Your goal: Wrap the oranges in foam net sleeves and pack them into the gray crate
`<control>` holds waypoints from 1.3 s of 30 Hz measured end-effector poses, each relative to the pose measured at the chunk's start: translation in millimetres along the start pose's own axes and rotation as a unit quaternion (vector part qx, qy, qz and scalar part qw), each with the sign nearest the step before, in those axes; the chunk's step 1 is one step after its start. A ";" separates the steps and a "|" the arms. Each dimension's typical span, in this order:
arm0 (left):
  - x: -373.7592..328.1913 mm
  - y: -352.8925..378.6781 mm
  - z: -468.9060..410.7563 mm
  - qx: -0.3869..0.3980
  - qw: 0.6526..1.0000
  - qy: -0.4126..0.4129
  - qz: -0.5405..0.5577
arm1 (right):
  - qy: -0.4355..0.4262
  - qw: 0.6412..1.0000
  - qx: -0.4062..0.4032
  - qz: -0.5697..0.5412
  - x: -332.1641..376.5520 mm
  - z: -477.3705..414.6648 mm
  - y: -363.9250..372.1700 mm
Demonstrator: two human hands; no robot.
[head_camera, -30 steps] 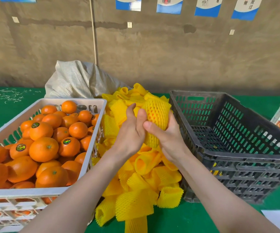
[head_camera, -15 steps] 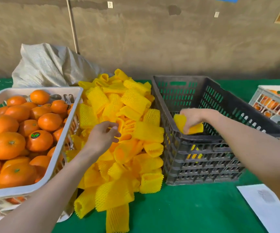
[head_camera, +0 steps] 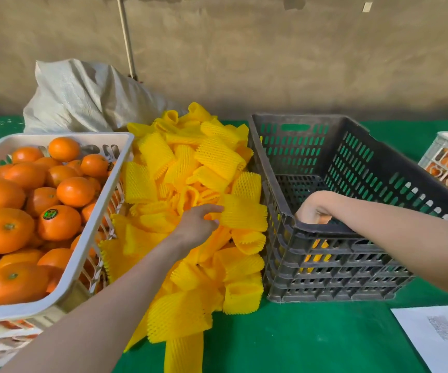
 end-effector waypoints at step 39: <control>-37.9 -196.5 90.0 -0.153 0.968 0.176 0.089 | -0.448 0.593 -0.611 -0.272 255.0 126.0 -34.8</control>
Point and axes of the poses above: each hand's wrist, its own z-axis away from the middle knuckle, its own y-axis out of the palm, x = y × z, the point moved 1 cm from there along -z, towards the middle knuckle, and after that the axes turned 15 degrees about z, right-handed, at the moved point
